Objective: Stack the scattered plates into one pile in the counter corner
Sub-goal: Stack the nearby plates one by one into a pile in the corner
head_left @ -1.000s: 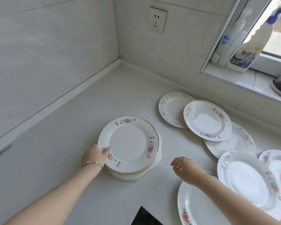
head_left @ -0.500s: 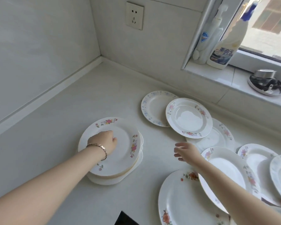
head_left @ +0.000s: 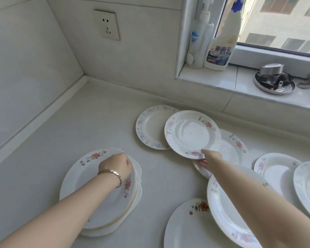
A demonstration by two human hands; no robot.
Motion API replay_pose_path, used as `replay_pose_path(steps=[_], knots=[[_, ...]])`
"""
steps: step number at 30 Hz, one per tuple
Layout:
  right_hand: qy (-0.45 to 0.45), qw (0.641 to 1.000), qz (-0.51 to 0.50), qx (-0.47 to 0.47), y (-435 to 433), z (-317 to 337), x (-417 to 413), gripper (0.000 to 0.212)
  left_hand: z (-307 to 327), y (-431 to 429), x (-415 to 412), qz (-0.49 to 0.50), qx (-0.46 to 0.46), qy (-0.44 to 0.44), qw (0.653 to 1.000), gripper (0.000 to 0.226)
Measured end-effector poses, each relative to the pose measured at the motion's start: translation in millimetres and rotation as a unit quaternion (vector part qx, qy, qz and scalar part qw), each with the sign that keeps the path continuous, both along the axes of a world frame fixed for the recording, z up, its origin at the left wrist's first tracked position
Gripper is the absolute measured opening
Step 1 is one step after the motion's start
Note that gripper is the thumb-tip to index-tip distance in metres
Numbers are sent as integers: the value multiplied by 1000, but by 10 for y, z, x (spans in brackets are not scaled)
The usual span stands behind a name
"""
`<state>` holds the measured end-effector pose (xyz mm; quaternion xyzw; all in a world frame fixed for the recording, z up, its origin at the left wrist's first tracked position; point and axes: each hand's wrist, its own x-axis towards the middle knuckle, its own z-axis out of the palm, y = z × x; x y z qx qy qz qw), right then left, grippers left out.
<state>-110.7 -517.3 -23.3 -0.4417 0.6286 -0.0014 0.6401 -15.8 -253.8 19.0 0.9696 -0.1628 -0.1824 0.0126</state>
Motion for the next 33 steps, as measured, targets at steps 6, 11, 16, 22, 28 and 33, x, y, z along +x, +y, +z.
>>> replay_pose_path(steps=[6,11,16,22,28,33], knots=[[-107,992,-67,2,-54,-94,-90,32,-90,262,93,46,-14,10,999,30],[-189,982,17,-10,32,191,-234,11,-65,540,139,86,-33,2,996,22],[-245,959,140,25,604,491,-159,13,-56,970,99,144,-39,-4,989,21],[-219,948,228,46,1539,494,2,16,-86,1466,-66,219,-79,7,972,23],[-179,954,238,29,1972,303,-75,18,-189,1824,-248,244,-71,-4,967,18],[-186,952,244,-6,2133,240,-194,23,-257,1969,-291,269,-77,-4,960,18]])
